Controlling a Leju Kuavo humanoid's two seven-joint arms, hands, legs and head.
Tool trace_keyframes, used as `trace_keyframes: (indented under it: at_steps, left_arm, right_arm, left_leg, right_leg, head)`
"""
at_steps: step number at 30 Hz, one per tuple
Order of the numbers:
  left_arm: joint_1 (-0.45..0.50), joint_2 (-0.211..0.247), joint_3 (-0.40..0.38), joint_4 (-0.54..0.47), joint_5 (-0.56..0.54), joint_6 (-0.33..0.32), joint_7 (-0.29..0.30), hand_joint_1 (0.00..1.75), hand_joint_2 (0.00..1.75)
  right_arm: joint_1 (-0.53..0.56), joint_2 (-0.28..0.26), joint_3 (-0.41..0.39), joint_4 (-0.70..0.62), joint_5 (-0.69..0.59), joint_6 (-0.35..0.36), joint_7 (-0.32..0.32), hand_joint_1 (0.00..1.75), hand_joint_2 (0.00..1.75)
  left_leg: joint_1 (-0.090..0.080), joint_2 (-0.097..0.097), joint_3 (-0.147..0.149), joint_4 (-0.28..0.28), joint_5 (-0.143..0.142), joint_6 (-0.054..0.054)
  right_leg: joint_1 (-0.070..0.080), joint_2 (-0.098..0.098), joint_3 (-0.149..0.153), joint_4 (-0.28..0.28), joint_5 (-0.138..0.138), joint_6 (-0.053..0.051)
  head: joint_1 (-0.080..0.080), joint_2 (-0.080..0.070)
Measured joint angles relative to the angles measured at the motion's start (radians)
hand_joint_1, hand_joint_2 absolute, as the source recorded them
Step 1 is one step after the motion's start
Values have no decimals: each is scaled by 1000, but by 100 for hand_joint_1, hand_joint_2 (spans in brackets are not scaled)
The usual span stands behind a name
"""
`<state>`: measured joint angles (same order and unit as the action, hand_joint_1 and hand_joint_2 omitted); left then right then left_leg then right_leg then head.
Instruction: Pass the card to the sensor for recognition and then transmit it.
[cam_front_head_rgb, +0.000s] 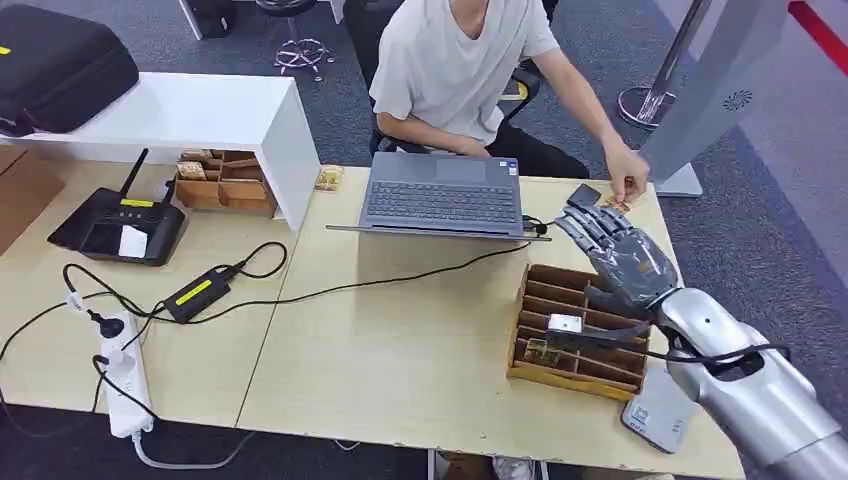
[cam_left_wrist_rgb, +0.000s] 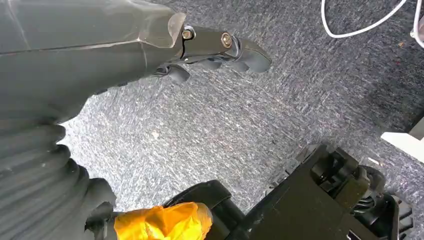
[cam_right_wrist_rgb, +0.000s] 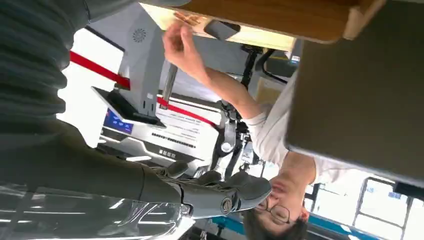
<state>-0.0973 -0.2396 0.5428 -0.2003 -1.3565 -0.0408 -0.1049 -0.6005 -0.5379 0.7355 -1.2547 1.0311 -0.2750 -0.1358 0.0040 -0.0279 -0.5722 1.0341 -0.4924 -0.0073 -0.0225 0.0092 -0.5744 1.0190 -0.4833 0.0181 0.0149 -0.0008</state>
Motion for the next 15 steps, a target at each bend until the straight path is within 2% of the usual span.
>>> trace_keyframes:
  at_steps: [8,15]
  left_arm:
    - [2,1,0,0,9,13,1,0,175]
    - [2,1,0,0,13,14,1,0,175]
  right_arm:
    - [44,-57,-37,-8,-6,4,5,0,175]
    - [87,-81,-71,-13,-11,5,7,0,175]
  left_leg:
    - [0,0,0,0,0,0]
    - [0,0,0,0,0,0]
  right_leg:
    - [0,0,0,0,0,0]
    - [0,0,0,0,0,0]
  head:
    - [0,0]
    - [0,0]
